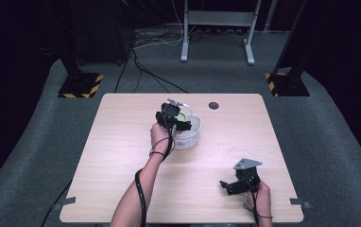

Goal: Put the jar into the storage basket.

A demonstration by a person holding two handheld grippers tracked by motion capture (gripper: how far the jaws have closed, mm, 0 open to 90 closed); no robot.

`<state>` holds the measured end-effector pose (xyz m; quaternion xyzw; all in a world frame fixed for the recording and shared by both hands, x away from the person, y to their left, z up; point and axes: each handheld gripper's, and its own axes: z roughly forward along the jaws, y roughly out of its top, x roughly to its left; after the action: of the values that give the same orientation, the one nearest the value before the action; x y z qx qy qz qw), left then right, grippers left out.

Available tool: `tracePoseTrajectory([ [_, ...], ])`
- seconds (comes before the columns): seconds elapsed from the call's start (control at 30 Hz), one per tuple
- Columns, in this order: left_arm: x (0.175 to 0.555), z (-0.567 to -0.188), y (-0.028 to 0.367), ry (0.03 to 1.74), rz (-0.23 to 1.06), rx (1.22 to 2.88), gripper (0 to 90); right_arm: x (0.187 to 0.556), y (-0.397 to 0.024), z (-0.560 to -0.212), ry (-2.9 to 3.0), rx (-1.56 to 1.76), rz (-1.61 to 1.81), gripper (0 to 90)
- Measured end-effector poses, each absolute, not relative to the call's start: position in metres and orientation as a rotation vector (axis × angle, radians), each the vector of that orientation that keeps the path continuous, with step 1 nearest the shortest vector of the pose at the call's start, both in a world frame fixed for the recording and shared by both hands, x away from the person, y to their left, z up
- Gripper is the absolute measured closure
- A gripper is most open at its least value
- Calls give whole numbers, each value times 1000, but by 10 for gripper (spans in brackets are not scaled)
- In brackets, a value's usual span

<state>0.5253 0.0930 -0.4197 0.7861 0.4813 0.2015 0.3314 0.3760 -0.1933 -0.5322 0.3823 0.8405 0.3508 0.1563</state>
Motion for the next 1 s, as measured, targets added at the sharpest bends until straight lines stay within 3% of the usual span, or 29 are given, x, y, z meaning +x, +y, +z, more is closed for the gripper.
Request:
tracePoseTrajectory([
  [1.0,535,-450,85,1320,471,2139,117,376,-193,-532,2408,1095,1002,0],
])
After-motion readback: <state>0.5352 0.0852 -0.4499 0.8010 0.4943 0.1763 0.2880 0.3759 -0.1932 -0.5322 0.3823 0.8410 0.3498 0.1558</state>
